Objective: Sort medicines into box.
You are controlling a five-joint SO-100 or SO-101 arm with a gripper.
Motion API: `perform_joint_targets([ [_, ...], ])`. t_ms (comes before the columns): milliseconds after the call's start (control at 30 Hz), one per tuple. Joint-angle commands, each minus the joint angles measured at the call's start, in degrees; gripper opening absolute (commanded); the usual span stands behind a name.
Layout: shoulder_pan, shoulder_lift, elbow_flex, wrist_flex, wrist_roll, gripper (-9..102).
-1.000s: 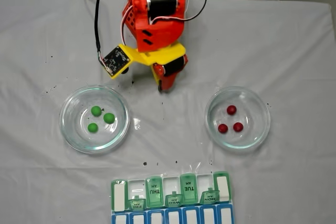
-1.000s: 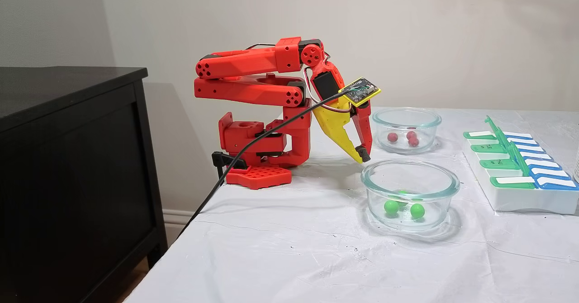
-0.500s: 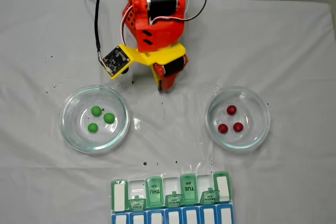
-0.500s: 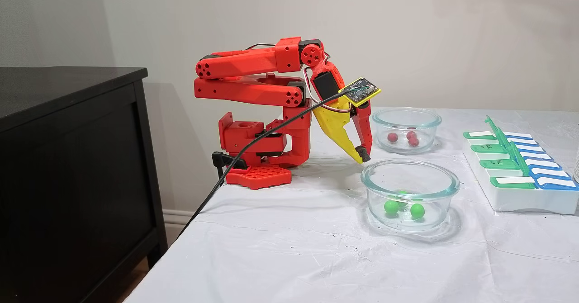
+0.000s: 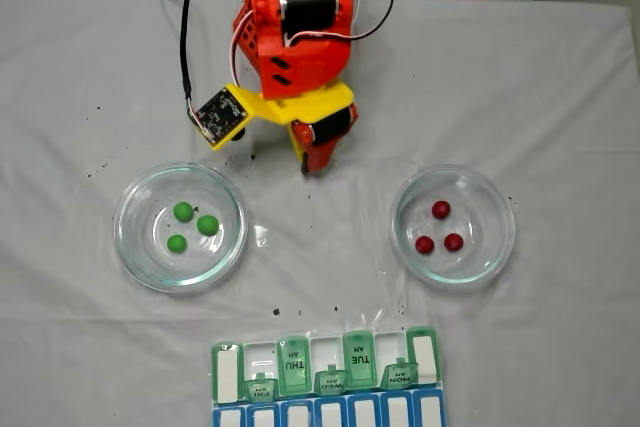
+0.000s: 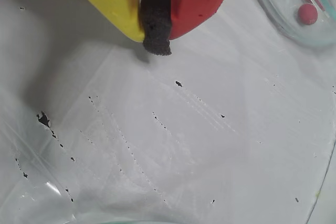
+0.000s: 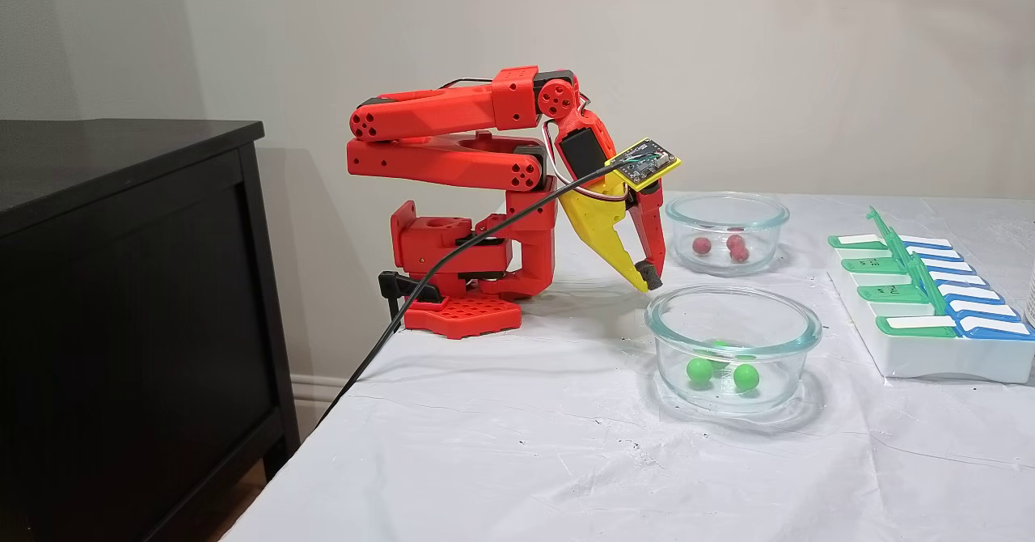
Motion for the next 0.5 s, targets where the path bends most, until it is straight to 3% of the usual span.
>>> perform_joint_targets([
  [0, -0.62, 0.26, -3.08, -0.7, -0.18, 0],
  [467, -1.05, 0.26, -3.08, -0.62, -2.02, 0],
])
